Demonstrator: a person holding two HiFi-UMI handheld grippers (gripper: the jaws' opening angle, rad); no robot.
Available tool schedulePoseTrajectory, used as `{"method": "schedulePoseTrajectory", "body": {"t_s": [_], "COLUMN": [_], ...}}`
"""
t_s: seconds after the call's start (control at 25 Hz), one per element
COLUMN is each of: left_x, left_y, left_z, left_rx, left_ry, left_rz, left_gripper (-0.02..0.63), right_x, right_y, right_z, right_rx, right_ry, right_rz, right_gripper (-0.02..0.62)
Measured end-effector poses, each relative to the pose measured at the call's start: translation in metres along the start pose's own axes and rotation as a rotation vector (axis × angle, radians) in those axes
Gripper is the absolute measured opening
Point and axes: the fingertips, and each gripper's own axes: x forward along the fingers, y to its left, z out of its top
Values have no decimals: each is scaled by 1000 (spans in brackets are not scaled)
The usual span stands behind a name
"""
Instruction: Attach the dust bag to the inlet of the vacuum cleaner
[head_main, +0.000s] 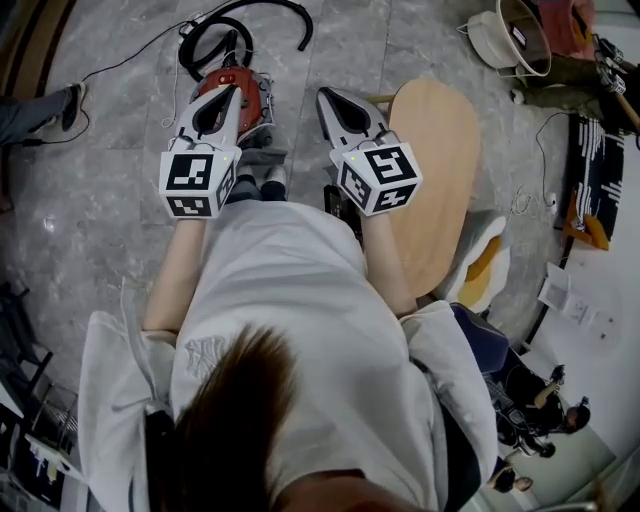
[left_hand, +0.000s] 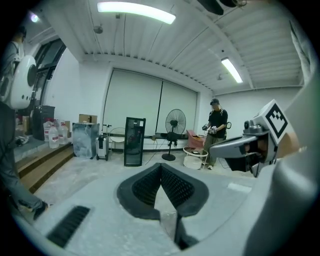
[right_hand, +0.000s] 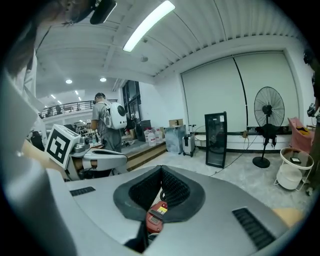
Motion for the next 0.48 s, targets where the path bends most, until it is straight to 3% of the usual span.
{"method": "schedulePoseTrajectory", "body": {"t_s": [0.48], "left_x": [-11], "left_y": [-33], "left_z": [50], "left_rx": [125], "left_ry": [-144], "left_rz": [-15], "left_gripper": [17], "right_x": [-39], "right_y": [-13], "right_z": [9], "right_rx": [-31], "right_ry": [-90], "right_rz": [-19], "right_gripper": [2]}}
